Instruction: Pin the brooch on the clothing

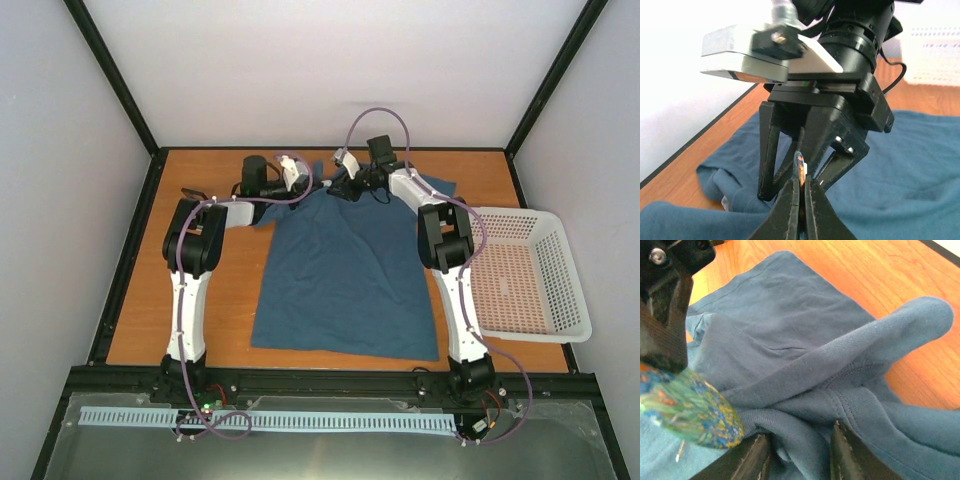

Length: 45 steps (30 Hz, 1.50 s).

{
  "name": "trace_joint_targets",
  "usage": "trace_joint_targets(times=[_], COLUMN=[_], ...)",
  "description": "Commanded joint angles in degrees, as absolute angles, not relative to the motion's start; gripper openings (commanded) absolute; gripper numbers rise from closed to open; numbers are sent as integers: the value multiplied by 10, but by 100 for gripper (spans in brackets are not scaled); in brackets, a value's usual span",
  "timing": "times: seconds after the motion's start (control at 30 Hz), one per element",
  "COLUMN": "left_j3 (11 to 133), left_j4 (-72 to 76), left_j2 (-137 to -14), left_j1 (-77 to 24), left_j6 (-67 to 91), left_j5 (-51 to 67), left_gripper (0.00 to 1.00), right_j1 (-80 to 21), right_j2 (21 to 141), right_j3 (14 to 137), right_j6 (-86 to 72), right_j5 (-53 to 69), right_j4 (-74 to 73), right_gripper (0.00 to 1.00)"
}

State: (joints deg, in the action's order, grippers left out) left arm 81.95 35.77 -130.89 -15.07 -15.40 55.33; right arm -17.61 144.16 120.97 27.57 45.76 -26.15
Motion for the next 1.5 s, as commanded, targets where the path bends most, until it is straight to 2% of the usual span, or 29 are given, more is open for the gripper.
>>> trace_joint_targets(times=[0.0, 0.17, 0.37, 0.53, 0.73, 1.07, 1.47], left_j3=[876, 888, 936, 939, 933, 936, 956], left_j4=[281, 277, 219, 225, 246, 277, 293], left_j2=[-1311, -1320, -1342, -1346, -1346, -1356, -1366], left_j1=[-152, -144, -137, -133, -125, -121, -119], left_j6=[-126, -104, -100, -88, -68, -34, -10], left_j5=[644, 655, 671, 696, 720, 740, 756], left_gripper=[1, 1, 1, 1, 1, 1, 1], right_j1=[-165, -162, -159, -159, -157, -155, -155], right_j2=[1368, 1310, 1306, 1324, 1343, 1347, 1355], right_j3=[1148, 1016, 995, 1012, 1038, 1021, 1039], right_j6=[302, 357, 333, 316, 331, 319, 338], right_j5=[457, 508, 542, 566, 589, 601, 604], right_j4=[-194, -114, -71, -50, -87, -72, -121], right_gripper=[36, 47, 59, 60, 55, 58, 64])
